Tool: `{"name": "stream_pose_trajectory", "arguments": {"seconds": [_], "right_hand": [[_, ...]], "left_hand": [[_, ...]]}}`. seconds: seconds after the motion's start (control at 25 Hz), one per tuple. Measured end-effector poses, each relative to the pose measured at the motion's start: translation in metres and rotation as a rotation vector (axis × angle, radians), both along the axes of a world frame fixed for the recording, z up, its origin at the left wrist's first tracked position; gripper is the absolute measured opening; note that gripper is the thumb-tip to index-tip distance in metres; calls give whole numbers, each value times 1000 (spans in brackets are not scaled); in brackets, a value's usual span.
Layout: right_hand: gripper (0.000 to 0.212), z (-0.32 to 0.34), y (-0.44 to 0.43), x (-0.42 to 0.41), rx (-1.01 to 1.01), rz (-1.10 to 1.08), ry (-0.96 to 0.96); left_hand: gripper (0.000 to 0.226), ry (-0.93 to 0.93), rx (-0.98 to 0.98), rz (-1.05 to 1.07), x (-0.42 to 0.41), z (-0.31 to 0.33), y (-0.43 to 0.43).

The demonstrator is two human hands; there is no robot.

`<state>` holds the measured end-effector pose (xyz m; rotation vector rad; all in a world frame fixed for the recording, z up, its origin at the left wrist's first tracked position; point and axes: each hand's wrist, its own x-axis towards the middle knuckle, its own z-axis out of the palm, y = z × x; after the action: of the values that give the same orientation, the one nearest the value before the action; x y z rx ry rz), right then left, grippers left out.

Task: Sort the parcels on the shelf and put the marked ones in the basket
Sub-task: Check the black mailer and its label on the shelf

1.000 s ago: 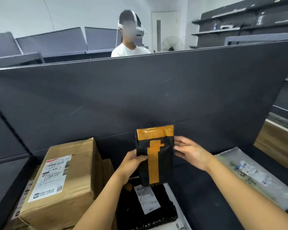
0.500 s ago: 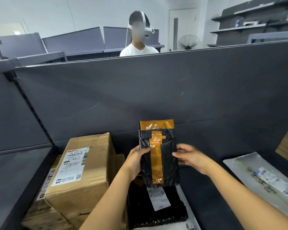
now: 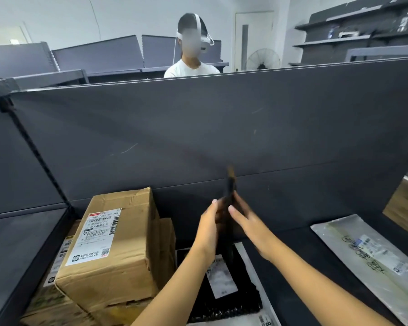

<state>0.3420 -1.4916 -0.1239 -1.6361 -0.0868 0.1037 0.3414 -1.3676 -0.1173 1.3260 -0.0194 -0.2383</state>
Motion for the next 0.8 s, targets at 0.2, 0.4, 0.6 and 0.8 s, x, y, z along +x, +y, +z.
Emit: {"name": "stream_pose_trajectory", "arguments": {"seconds": [0.2, 0.4, 0.6, 0.8], "right_hand": [[57, -10, -9, -5, 630, 61, 355], [56, -27, -21, -4, 490, -56, 476], [47, -70, -7, -2, 286, -132, 594], [49, -127, 4, 3, 157, -140, 530]], "left_hand": [[31, -303, 346, 52, -9, -4, -17], [42, -193, 597, 260, -1, -35, 14], [41, 143, 423, 228, -11, -78, 30], [26, 180, 540, 328, -17, -108, 43]]}}
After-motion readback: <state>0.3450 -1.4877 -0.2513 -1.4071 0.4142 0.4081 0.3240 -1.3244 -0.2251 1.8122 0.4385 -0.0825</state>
